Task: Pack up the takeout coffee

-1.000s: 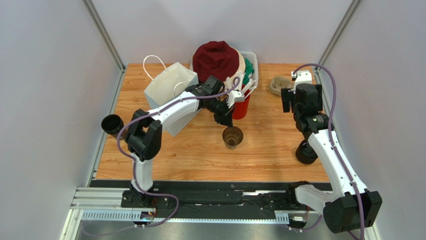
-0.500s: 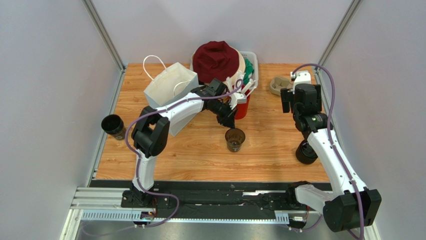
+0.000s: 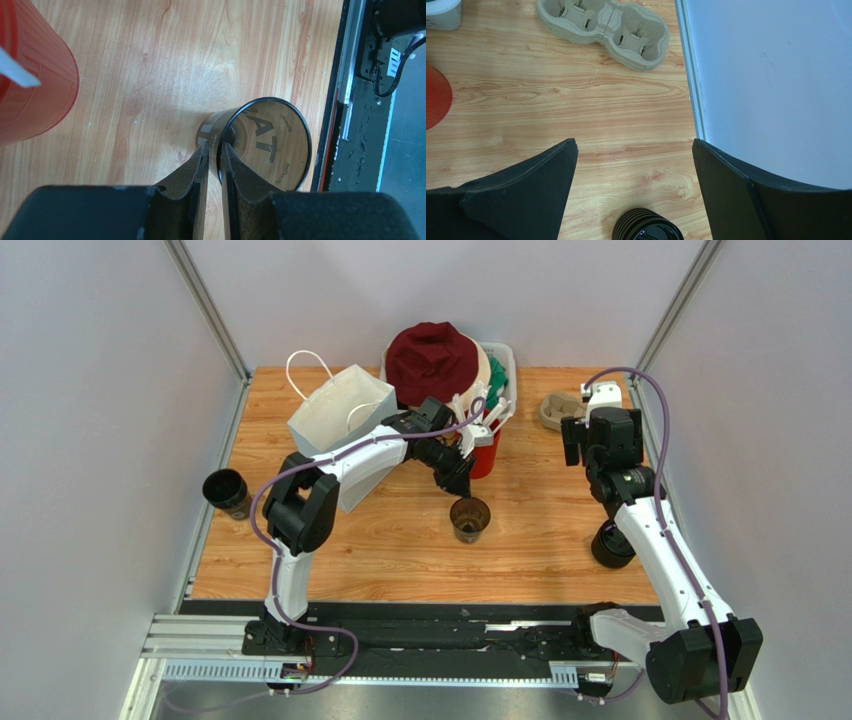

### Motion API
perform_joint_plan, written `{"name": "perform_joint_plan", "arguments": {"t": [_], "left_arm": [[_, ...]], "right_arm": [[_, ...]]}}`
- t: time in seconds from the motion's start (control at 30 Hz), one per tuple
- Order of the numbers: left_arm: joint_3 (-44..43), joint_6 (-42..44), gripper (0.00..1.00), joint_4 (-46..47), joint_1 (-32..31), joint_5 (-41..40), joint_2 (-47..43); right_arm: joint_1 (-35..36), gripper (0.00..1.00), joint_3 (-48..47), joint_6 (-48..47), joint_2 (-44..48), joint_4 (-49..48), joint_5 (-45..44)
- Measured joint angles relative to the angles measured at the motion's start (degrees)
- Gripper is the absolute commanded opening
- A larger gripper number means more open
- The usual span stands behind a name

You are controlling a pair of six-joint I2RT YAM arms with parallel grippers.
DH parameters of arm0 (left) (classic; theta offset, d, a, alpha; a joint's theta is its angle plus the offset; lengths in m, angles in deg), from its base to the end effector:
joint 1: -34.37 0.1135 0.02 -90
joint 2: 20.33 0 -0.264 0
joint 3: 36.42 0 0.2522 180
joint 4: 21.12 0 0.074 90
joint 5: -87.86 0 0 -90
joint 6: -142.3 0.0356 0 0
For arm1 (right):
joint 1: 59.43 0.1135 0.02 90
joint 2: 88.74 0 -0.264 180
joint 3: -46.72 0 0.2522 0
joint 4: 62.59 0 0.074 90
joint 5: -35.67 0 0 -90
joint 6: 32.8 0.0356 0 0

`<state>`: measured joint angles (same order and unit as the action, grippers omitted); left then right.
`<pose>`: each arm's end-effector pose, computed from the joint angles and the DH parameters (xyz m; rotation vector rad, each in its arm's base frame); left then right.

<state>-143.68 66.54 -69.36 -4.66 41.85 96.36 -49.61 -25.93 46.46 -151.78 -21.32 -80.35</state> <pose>0.3267 -0.2967 0.2239 1.3954 2.1233 -1.1526 0.2383 0.0254 0.3353 -0.1073 2.0963 -0.4903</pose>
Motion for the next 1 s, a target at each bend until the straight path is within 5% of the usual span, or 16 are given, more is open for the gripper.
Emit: {"name": "perform_joint_plan", "arguments": {"t": [0.3,0.53,0.67,1.0], "left_arm": [[0.13,-0.11,0.41,-0.02,0.00,1.05,-2.29],[0.46,-0.46,0.68,-0.13,0.00,1.53,-6.99],[1.22,-0.17,0.94,-0.57,0.00,1.49,-9.99],[2.73,2.03,0.96,-5.22,0.81,-2.86,-24.46]], "right_arm": [[0.00,0.91,0.00,0.00,0.00,0.00,0.04],[0.00,0.92,0.00,0.00,0.00,0.00,0.17],[0.00,0.95,0.00,0.00,-0.13,0.00,0.57],[-0.26,0.93,-0.11,-2.67,-0.26,2.89,1.53]]}}
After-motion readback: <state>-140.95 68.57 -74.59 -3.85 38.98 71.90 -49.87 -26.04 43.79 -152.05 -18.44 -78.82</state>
